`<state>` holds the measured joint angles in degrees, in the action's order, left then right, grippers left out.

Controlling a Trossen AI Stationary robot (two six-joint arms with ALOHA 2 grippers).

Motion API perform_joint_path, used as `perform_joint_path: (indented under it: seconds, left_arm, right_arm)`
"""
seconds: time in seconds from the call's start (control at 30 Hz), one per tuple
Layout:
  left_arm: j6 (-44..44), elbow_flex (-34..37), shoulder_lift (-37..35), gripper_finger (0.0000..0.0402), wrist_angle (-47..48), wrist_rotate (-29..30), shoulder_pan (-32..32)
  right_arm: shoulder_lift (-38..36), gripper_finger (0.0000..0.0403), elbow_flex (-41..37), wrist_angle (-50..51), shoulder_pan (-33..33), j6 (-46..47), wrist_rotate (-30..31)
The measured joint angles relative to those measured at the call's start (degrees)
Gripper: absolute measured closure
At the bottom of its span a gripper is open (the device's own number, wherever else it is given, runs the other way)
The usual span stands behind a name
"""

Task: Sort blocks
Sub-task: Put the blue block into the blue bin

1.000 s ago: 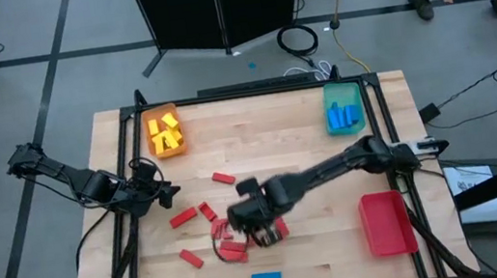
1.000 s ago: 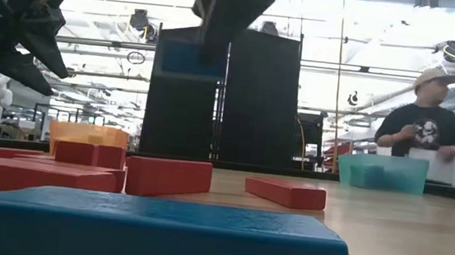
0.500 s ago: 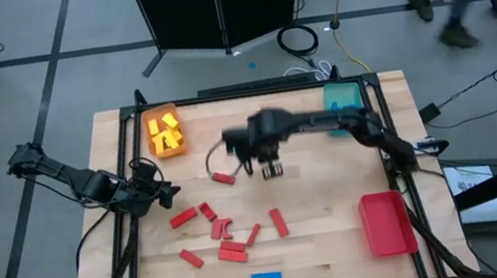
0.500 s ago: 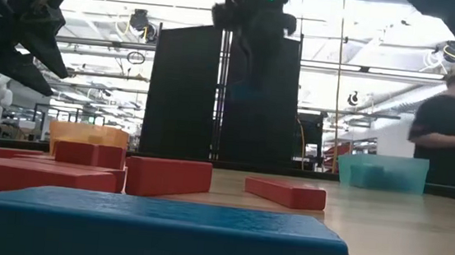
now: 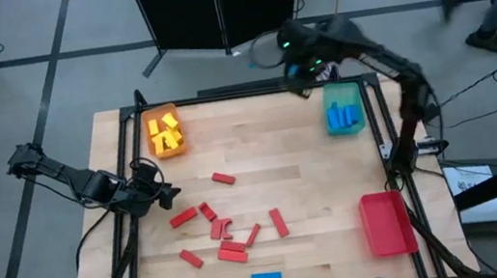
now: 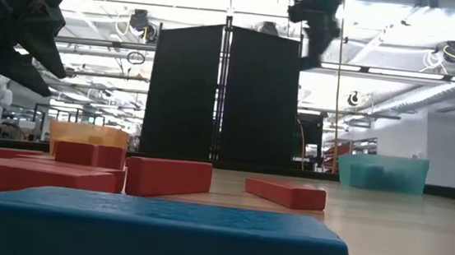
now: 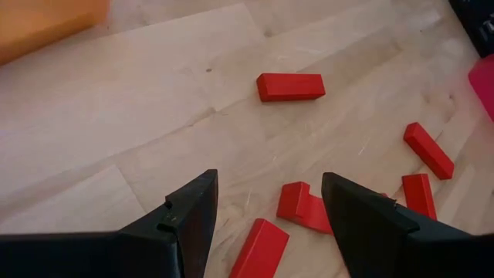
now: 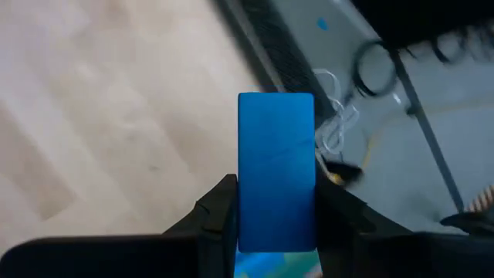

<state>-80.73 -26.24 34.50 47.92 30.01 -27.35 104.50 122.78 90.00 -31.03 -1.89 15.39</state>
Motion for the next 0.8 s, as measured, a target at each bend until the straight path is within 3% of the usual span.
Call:
perform_joint_path:
  seconds: [0.17,0.33,0.57,0.8]
  left_arm:
    - [0.04,0.00,0.00,0.0174,0.04,0.06,0.01]
    - [0.04,0.00,0.00,0.0174,0.07,0.12,0.01]
    - [0.09,0.00,0.00,0.0174,0.13,0.47,0.02]
    - [0.07,0.00,-0.01,0.0174,0.13,0.71,0.01]
  right_arm:
    - [-7.70,0.0307,-11.00,-2.03,-5.31,3.67,1.10]
    - [-16.51,0.0307,-28.43,-10.32,-9.16,8.57,0.96]
    - [-26.33,0.0307,-51.50,-24.54,-10.29,19.53,-1.41]
    - [-31.91,0.0307,-67.19,-37.86,-10.70,28.44,-2.31]
